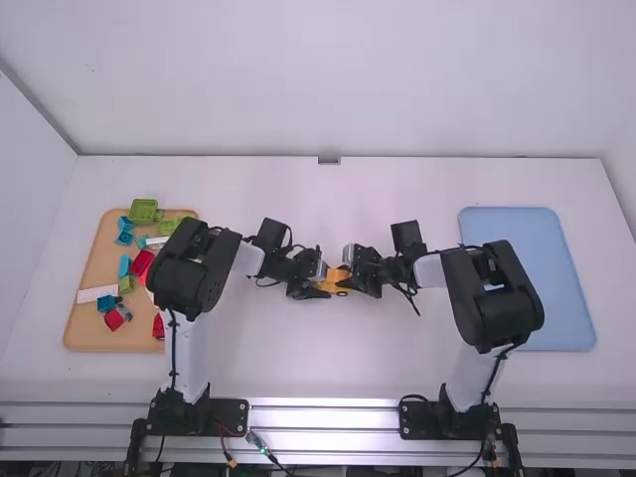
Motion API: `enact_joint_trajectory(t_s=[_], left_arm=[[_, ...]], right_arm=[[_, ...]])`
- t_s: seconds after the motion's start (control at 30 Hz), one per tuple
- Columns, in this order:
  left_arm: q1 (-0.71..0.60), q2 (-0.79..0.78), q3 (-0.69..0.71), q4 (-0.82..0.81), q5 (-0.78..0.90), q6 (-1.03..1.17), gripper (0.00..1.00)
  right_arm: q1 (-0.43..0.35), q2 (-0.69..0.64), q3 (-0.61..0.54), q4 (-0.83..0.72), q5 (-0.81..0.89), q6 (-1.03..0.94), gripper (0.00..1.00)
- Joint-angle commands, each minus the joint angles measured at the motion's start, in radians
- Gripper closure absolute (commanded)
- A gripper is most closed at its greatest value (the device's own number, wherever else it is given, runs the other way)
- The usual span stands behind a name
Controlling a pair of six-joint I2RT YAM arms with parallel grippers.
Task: Assemble lego blocks to make yellow taxi
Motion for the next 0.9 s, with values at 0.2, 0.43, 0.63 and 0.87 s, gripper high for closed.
enact_joint_trajectory(t_s=[0.2, 0.43, 0.63, 0.87], left_arm=[[0.004, 0.030, -0.006, -0.003, -0.014, -0.002, 0.58], [0.006, 0.030, -0.006, 0.000, -0.015, -0.003, 0.61], [0.007, 0.030, -0.005, 0.010, -0.014, -0.003, 0.63], [0.007, 0.030, -0.002, 0.030, -0.015, -0.038, 0.64]], right_arm=[[0.000, 0.094, 0.035, -0.006, -0.044, 0.019, 0.98], [0.003, 0.114, 0.042, -0.035, -0.057, -0.014, 0.98], [0.038, 0.114, 0.042, -0.078, 0.076, 0.012, 0.99], [0.083, 0.114, 0.043, -0.092, 0.189, 0.020, 1.00]])
